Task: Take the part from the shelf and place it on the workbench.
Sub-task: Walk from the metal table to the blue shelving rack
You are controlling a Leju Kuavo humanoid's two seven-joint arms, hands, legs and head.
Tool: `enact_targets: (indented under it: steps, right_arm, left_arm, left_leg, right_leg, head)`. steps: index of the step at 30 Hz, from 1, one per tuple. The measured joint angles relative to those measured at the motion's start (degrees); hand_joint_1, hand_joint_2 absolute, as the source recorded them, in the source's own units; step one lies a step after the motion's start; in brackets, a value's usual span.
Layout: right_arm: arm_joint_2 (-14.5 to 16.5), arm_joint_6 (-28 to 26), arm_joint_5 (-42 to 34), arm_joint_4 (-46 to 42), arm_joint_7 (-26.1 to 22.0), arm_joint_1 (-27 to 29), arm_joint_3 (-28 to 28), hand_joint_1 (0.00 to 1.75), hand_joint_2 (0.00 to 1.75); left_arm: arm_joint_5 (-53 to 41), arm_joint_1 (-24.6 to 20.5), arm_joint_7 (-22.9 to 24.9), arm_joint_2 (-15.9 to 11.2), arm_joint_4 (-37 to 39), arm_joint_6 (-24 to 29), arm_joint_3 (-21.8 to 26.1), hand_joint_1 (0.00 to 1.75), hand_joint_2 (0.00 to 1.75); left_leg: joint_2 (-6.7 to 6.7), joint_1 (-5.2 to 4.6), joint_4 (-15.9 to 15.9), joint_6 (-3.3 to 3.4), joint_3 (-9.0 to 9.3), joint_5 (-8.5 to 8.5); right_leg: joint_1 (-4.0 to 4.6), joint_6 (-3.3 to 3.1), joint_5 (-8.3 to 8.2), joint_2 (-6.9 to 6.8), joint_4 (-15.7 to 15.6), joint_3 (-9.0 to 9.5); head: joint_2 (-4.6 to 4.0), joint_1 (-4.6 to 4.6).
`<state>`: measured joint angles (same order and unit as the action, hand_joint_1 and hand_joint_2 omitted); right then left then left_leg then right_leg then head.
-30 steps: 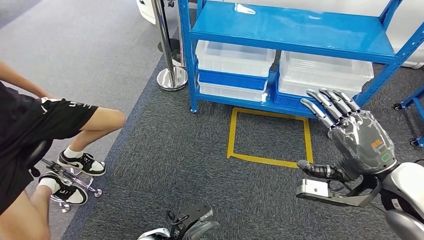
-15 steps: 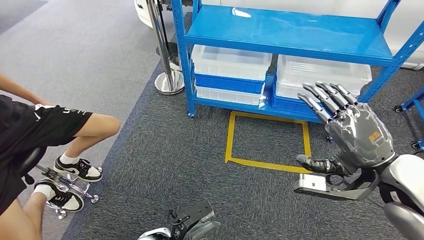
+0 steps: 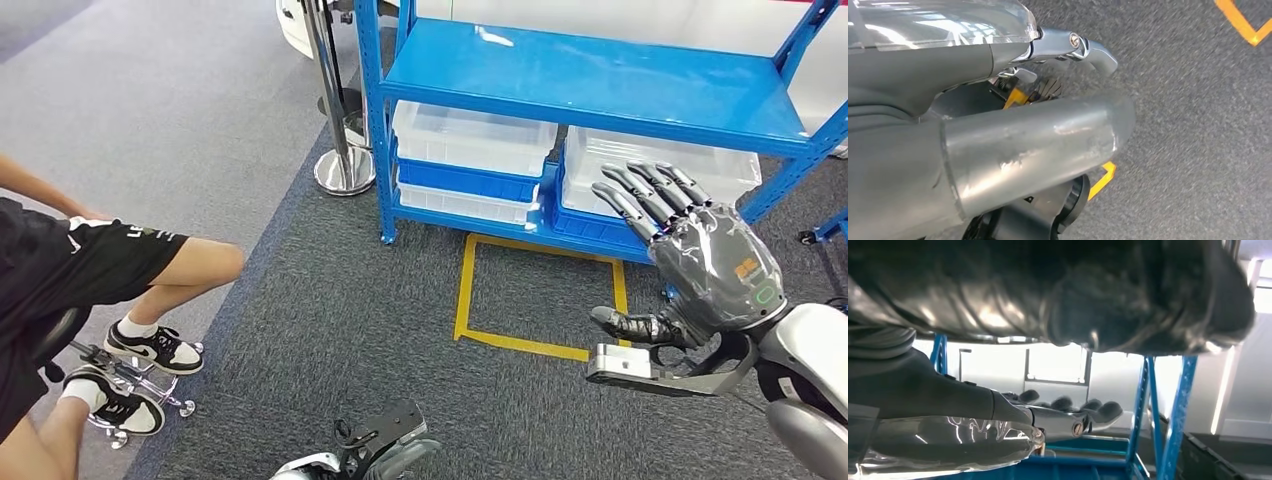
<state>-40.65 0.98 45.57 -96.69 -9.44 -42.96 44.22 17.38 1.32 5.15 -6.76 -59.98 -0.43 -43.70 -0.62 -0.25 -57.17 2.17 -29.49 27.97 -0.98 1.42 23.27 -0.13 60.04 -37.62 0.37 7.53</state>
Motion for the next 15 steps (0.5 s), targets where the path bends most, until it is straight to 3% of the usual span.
enact_targets:
  steps: [3,5,7,9,10,11,12,14,15]
  right_arm:
    - [-0.03,0.02,-0.06,0.09,-0.14,-0.09,0.11,0.00,0.00]
    - [-0.03,-0.02,-0.08,0.09,-0.17,-0.15,0.10,0.00,0.00]
    - [-0.02,-0.03,-0.10,0.09,-0.20,-0.23,0.12,0.00,0.00]
    - [0.02,-0.02,-0.10,0.10,-0.23,-0.25,0.21,0.00,0.00]
    - [0.03,-0.02,-0.11,0.10,-0.26,-0.25,0.26,0.00,0.00]
    - [0.04,-0.02,-0.12,0.10,-0.28,-0.25,0.29,0.00,0.00]
    - [0.04,-0.02,-0.14,0.10,-0.30,-0.25,0.30,0.00,0.00]
    - [0.08,0.01,-0.20,0.14,-0.33,-0.27,0.34,0.00,0.00]
    - [0.11,0.04,-0.23,0.19,-0.37,-0.32,0.40,0.00,0.00]
  left_arm:
    - [-0.05,-0.05,-0.05,-0.05,-0.06,-0.22,0.00,0.00,0.00]
    - [-0.05,-0.12,-0.08,-0.11,-0.09,-0.22,0.00,0.00,0.00]
    - [-0.07,-0.22,-0.10,-0.15,-0.09,-0.19,0.01,0.00,0.00]
    - [-0.27,-0.19,-0.15,-0.16,-0.09,-0.22,0.01,0.00,0.00]
    - [-0.42,-0.14,-0.22,-0.17,-0.08,-0.24,0.01,0.00,0.00]
    - [-0.63,-0.11,-0.31,-0.17,-0.08,-0.26,0.01,0.00,0.00]
    - [-0.79,-0.09,-0.40,-0.19,-0.08,-0.28,0.01,0.00,0.00]
    - [-1.00,-0.07,-0.58,-0.25,-0.07,-0.32,0.01,0.00,0.00]
    - [-1.05,-0.06,-0.67,-0.28,-0.06,-0.36,0.01,0.00,0.00]
  left_leg:
    - [0.09,-0.14,-0.47,-0.98,0.21,0.43]
    - [0.16,-0.10,-3.85,-1.44,-1.07,0.14]
    - [0.24,0.11,-11.01,-2.00,-5.43,1.25]
    - [0.28,0.29,-17.03,-2.43,-10.38,4.32]
    - [0.28,0.33,-17.85,-2.50,-11.87,5.25]
    - [0.28,0.34,-16.88,-2.45,-12.44,4.99]
    - [0.28,0.31,-14.17,-2.23,-12.15,3.32]
    - [0.26,0.01,-6.28,-1.38,-10.46,-2.98]
    - [0.28,-0.17,-3.23,-1.00,-9.75,-5.30]
  right_leg:
    - [0.25,-1.31,0.31,0.23,-1.14,0.61]
    - [-0.03,-2.08,0.89,0.26,-1.47,1.79]
    - [-0.15,-2.56,1.78,0.17,-1.73,3.10]
    - [-0.16,-2.64,2.85,0.16,-1.75,4.25]
    - [-0.16,-2.62,3.43,0.17,-1.75,4.94]
    - [-0.14,-2.58,4.05,0.18,-1.75,5.75]
    - [-0.10,-2.51,4.71,0.19,-1.76,6.67]
    - [0.01,-2.25,6.11,0.21,-1.78,8.27]
    - [0.07,-1.97,6.76,0.28,-1.84,8.83]
  head:
    - [0.01,-0.04]
    - [0.01,0.00]
    - [0.01,0.06]
    - [0.01,0.09]
    - [0.01,0.09]
    - [0.01,0.10]
    - [0.01,0.10]
    - [0.01,0.07]
    - [0.00,0.03]
